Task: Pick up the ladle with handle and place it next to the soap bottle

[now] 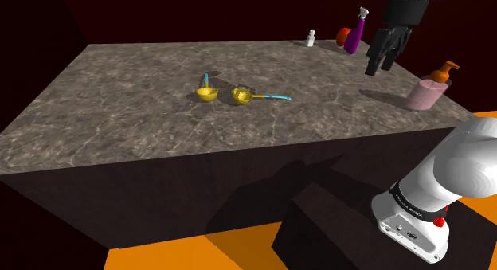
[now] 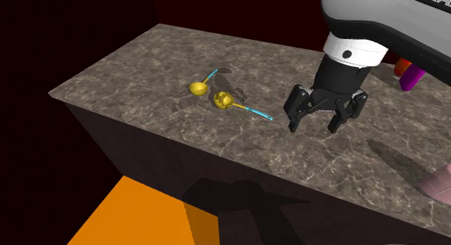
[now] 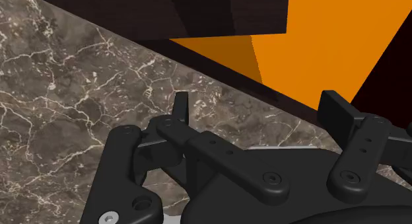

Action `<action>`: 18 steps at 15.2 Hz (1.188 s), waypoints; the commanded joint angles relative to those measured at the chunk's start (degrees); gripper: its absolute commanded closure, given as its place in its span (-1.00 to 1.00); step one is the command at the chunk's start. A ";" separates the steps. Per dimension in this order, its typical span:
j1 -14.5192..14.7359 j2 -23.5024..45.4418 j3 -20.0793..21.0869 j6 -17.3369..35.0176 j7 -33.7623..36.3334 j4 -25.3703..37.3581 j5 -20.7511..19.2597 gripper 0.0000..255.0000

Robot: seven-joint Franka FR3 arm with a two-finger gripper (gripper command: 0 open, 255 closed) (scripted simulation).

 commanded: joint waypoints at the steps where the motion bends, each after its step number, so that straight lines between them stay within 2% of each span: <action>1: 0.00 0.00 0.00 0.00 0.00 0.00 0.00 -1.00; 9: 3.83 11.30 -1.56 17.34 -14.00 -2.27 -4.39 -1.00; 18: 7.73 27.32 -2.13 35.17 -27.67 0.95 -7.21 -1.00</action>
